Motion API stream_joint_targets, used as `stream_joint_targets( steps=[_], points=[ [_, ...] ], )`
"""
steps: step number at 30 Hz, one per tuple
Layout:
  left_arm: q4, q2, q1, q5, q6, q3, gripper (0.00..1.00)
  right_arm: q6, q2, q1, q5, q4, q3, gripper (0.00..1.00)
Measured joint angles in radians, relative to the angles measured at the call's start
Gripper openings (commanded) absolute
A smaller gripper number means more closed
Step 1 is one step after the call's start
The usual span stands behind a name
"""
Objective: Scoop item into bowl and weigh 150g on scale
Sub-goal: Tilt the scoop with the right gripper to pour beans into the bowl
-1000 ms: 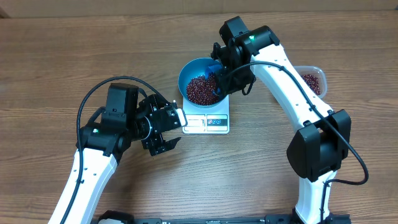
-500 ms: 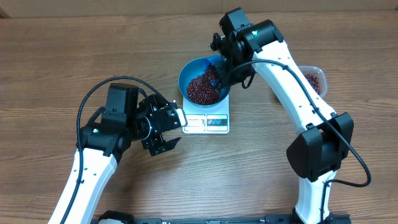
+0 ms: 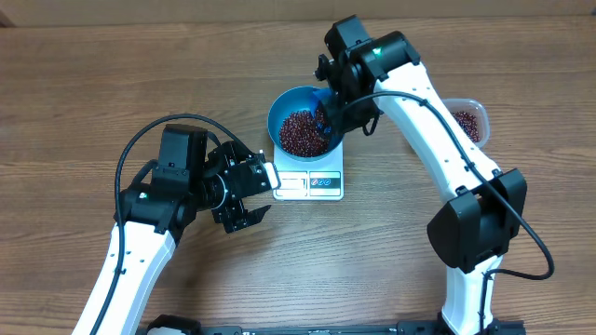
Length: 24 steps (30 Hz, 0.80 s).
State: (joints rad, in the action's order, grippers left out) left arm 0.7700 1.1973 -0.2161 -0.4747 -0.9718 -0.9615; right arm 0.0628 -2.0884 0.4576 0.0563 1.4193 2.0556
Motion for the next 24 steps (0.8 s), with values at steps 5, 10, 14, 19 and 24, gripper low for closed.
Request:
stream_joint_targets(
  steps=[5, 10, 14, 19, 24],
  points=[
    [0.0, 0.0, 0.0, 0.0, 0.0, 0.0, 0.99, 0.0, 0.0, 0.037, -0.05, 0.003, 0.0, 0.04],
    [0.0, 0.0, 0.0, 0.0, 0.0, 0.0, 1.0, -0.003, 0.0, 0.059, -0.066, 0.004, 0.0, 0.04],
    [0.0, 0.0, 0.0, 0.0, 0.0, 0.0, 1.0, -0.004, 0.0, 0.06, -0.072, 0.004, 0.0, 0.04],
    [0.0, 0.0, 0.0, 0.0, 0.0, 0.0, 0.99, -0.005, 0.0, 0.06, -0.075, 0.004, 0.0, 0.04],
    [0.0, 0.0, 0.0, 0.0, 0.0, 0.0, 1.0, -0.006, 0.0, 0.06, -0.076, 0.004, 0.0, 0.04]
  ],
)
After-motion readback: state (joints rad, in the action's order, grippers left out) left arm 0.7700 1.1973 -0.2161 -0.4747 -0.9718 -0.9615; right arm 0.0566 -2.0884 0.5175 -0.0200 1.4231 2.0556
